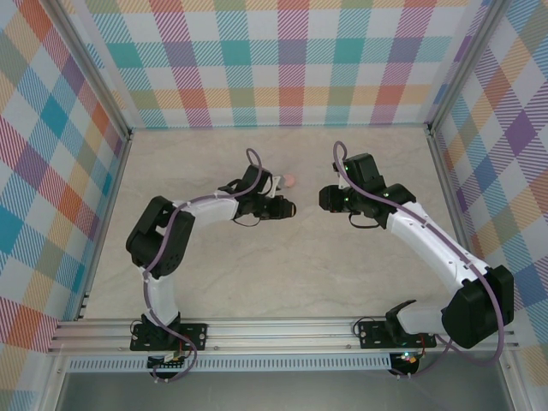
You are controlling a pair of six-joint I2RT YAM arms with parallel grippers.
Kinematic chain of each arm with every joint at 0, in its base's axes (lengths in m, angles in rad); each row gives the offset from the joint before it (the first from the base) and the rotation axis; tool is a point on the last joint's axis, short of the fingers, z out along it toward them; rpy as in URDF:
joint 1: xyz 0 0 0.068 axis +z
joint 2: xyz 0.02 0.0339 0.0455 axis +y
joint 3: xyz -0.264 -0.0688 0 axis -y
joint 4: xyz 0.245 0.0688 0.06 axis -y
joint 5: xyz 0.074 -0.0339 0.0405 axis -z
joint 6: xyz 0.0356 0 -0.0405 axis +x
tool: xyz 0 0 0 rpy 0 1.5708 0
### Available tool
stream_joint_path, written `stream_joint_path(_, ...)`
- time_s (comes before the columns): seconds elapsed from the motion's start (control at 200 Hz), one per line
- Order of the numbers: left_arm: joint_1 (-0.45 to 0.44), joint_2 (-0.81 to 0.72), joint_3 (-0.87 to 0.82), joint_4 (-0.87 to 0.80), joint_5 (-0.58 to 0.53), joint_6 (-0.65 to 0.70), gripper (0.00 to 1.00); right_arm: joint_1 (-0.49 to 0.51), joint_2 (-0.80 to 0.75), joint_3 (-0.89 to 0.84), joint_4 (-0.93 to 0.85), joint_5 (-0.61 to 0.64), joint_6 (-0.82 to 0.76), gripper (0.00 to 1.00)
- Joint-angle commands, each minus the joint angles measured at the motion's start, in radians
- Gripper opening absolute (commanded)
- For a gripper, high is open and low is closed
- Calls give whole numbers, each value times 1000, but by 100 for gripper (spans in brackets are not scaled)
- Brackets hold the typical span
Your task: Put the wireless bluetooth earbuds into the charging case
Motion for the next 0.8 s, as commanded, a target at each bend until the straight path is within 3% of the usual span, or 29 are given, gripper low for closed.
stream_joint_path(0.0,18,37,52,-31,19,-28,19,4,9,6,-15,-6,14,34)
stream_joint_path(0.275,36,131,107,-37,49,-47,19,4,20,11,-22,-16,16,34)
stream_joint_path(0.46,36,160,120,-54,48,-49,26,4,21,11,-25,-16,17,35)
stream_joint_path(0.6,37,159,115,-76,22,-39,41,4,22,10,-25,-9,16,36)
stream_joint_path(0.67,37,139,105,-89,-16,-33,61,3,26,11,-29,-1,14,37)
stream_joint_path(0.795,37,80,72,-88,-67,-10,79,4,33,13,-39,31,12,43)
